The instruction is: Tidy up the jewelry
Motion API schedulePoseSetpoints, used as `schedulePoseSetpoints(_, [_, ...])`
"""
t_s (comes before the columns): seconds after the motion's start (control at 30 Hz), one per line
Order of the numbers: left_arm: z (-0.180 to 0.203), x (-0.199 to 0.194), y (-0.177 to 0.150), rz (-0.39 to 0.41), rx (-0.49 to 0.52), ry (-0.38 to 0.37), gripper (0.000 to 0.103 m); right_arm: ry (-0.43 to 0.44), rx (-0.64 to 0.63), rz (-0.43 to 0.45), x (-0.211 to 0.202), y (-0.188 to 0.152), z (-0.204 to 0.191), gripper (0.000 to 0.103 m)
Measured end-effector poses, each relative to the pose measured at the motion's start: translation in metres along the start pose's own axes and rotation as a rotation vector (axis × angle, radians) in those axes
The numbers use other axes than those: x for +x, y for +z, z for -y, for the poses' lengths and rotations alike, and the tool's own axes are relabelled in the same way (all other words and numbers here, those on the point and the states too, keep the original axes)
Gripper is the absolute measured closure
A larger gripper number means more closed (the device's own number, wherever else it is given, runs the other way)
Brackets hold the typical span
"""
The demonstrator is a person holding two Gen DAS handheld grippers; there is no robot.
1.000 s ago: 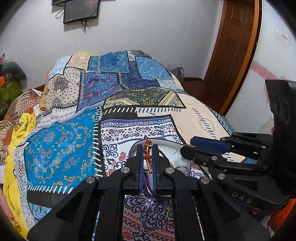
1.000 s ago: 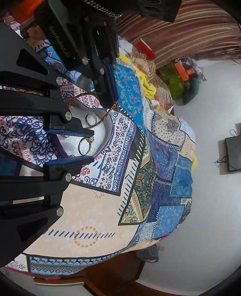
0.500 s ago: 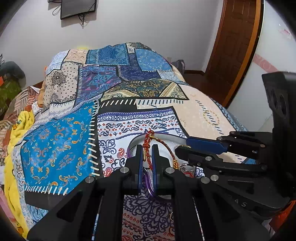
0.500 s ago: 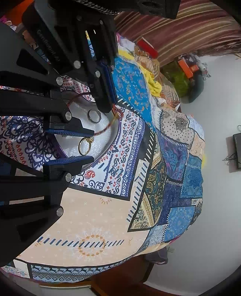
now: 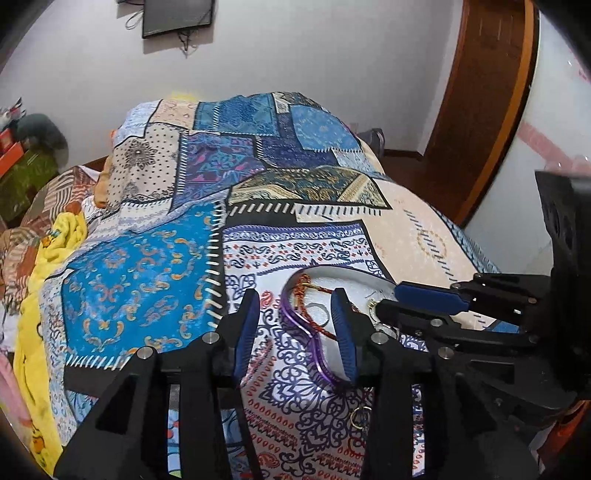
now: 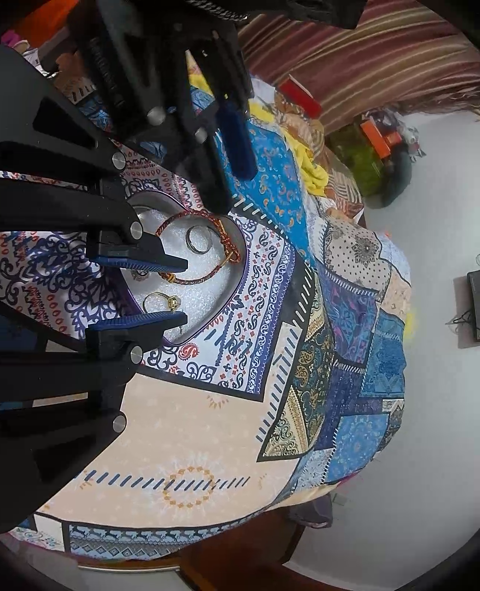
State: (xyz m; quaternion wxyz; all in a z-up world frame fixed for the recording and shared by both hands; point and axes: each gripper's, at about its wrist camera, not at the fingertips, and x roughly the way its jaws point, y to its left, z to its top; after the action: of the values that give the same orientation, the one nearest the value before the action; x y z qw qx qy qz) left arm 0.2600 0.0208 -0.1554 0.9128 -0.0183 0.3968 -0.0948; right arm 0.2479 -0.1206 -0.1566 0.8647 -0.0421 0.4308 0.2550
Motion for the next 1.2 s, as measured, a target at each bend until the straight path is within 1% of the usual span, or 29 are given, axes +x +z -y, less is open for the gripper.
schedulePoseSetpoints(0.13, [-0.004, -0.012, -0.001, 0.012, -0.006, 0.009, 0.064, -0.01, -0.003, 0.02, -0.011, 0.0, -0.002, 0.082])
schedulePoseSetpoints(0.2, [-0.004, -0.02, -0.003, 0.015, 0.0, 0.013, 0.064, -0.018, -0.004, 0.036, -0.018, 0.0, -0.003, 0.071])
schedulePoseSetpoints(0.27, [-0.004, -0.026, -0.005, 0.017, 0.006, 0.015, 0.064, -0.028, -0.008, 0.06, -0.026, 0.0, -0.005, 0.065])
schedulePoseSetpoints(0.4, [0.0, -0.039, -0.013, 0.015, 0.025, 0.019, 0.064, -0.034, -0.013, 0.079, -0.039, -0.002, -0.009, 0.065])
schedulePoseSetpoints(0.5, [0.004, -0.046, -0.016, 0.014, 0.048, 0.035, 0.061, -0.038, -0.014, 0.086, -0.047, -0.007, -0.011, 0.065])
schedulePoseSetpoints(0.67, [0.007, -0.056, -0.025, 0.015, 0.053, 0.037, 0.058, -0.043, -0.018, 0.077, -0.052, -0.017, -0.013, 0.065])
schedulePoseSetpoints(0.87, [0.01, -0.054, -0.041, -0.024, 0.061, 0.028, 0.058, -0.023, -0.007, 0.042, -0.049, -0.03, -0.013, 0.065])
schedulePoseSetpoints(1.03, [0.013, -0.044, -0.056, -0.079, 0.045, -0.002, 0.058, -0.01, -0.008, 0.001, -0.041, -0.041, -0.015, 0.065])
schedulePoseSetpoints(1.2, [0.023, -0.032, -0.068, -0.134, 0.044, -0.062, 0.058, 0.0, 0.024, -0.029, -0.037, -0.051, -0.008, 0.065])
